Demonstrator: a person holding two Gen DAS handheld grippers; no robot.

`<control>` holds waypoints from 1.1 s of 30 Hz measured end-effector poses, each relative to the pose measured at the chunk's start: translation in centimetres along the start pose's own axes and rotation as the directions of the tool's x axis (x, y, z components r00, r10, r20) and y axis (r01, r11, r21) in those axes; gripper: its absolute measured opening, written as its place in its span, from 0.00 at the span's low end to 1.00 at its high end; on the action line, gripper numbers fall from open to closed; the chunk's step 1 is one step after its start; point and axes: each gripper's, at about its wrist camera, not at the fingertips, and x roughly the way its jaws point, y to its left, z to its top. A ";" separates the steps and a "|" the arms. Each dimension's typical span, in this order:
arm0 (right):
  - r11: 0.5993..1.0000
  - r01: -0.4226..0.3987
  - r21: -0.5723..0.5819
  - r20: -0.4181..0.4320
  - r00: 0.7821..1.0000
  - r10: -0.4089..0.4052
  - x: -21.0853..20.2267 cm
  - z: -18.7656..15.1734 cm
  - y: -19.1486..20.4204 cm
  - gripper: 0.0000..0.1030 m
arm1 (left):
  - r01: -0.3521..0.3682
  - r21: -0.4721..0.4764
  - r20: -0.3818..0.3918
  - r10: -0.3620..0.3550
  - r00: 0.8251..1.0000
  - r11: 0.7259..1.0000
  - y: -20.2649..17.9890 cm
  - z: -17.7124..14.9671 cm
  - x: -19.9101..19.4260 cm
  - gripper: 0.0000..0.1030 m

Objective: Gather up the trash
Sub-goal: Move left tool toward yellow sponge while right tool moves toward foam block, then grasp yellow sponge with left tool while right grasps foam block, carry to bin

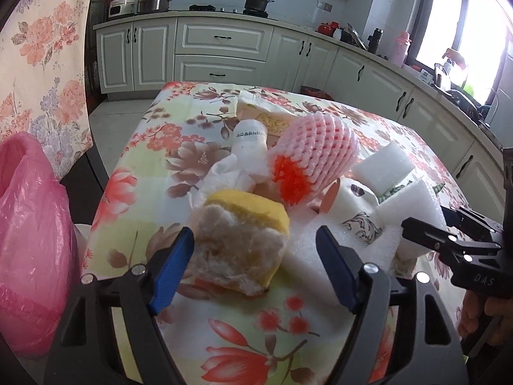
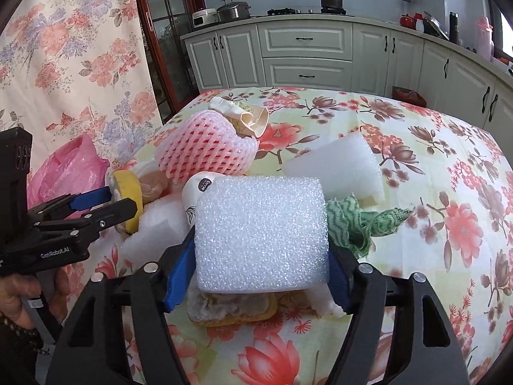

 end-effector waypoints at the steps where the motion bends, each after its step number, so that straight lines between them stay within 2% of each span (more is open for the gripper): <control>1: 1.000 0.002 -0.002 0.002 1.000 -0.002 -0.1 0.0 0.0 0.64 | 0.003 -0.005 -0.002 -0.003 1.000 1.000 0.2 0.1 0.2 0.73; 2: 1.000 0.004 -0.001 0.005 1.000 -0.004 -0.2 -0.1 0.0 0.64 | 0.005 -0.008 -0.003 -0.005 1.000 1.000 0.3 0.1 0.3 0.73; 5: 1.000 0.021 0.007 0.030 0.999 -0.021 -1.1 0.0 -0.2 0.64 | 0.016 -0.002 -0.014 -0.016 1.000 1.000 0.6 0.2 0.8 0.62; 16: 0.998 0.066 0.025 0.090 0.994 -0.068 -3.9 0.9 -1.0 0.64 | 0.033 0.001 -0.014 -0.033 0.999 0.999 0.5 -0.2 0.2 0.49; 25: 0.995 0.095 0.037 0.114 0.989 -0.098 -5.1 1.1 -1.7 0.64 | 0.035 0.011 0.014 -0.035 0.999 0.999 -0.2 -0.4 -2.0 0.45; 33: 0.992 0.120 0.044 0.141 0.982 -0.125 -6.1 1.4 -1.7 0.64 | 0.032 0.020 0.091 -0.034 0.995 0.999 -0.7 0.3 -6.1 0.45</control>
